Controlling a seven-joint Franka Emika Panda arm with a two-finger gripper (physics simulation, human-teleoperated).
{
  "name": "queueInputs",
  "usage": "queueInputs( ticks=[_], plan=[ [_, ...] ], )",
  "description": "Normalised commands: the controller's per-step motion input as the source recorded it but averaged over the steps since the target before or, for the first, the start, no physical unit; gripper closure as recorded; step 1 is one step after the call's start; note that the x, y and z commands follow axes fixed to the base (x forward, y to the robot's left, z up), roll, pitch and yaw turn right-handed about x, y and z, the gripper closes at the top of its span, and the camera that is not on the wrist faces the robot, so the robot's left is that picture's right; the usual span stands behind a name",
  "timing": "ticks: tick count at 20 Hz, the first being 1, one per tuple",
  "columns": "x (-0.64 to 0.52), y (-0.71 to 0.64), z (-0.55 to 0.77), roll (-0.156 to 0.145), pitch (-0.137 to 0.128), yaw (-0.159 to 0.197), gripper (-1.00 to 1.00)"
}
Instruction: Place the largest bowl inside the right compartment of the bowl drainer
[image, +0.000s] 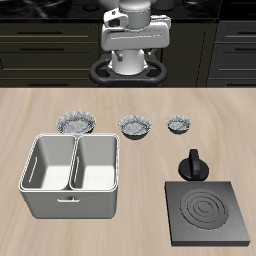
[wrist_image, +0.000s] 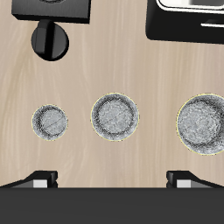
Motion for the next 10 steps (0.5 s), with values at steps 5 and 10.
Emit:
queueInputs(
  ticks=[5, 10],
  plan=[
    [0.02, -0.43, -0.03, -0.026, 0.016, 0.0, -1.0],
    [0.01, -0.35, -0.06, -0.035, 0.018, -0.008, -1.0]
  ],
)
